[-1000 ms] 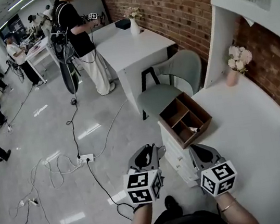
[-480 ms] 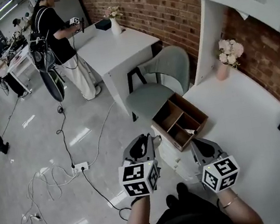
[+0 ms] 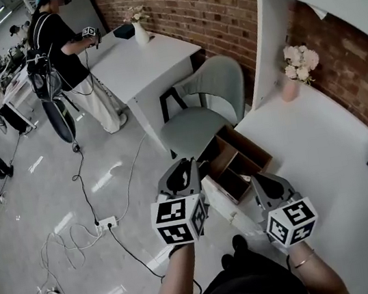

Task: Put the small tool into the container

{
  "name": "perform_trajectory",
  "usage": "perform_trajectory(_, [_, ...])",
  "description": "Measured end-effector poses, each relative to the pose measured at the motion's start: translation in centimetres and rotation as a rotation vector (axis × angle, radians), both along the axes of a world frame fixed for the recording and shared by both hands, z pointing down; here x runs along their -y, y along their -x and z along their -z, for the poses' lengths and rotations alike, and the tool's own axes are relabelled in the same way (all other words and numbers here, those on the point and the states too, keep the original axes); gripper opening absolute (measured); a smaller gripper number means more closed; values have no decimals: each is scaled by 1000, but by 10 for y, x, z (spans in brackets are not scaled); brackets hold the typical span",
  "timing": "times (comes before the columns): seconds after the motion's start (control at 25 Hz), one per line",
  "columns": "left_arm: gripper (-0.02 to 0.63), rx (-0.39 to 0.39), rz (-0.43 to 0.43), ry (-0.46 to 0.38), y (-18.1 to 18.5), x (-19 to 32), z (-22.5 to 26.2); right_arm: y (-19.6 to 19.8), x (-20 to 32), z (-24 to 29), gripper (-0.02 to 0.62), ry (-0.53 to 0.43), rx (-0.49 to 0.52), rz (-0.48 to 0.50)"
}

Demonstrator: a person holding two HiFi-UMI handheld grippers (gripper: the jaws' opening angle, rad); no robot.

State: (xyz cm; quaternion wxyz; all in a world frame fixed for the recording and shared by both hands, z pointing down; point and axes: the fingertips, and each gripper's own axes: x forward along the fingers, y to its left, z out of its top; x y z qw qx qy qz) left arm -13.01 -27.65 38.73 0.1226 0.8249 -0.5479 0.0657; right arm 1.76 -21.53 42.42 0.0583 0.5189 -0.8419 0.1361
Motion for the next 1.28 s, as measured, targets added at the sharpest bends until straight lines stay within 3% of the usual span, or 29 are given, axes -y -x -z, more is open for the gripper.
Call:
perform_trajectory(0.64, [72,-10,-56,-5,-42,78,1,-22,56,-14,5,32,23,-23])
perform_trajectory(1.28, [72,-27,-57,65,-53,74,-41,-30,60,-19,5,45,29,-34])
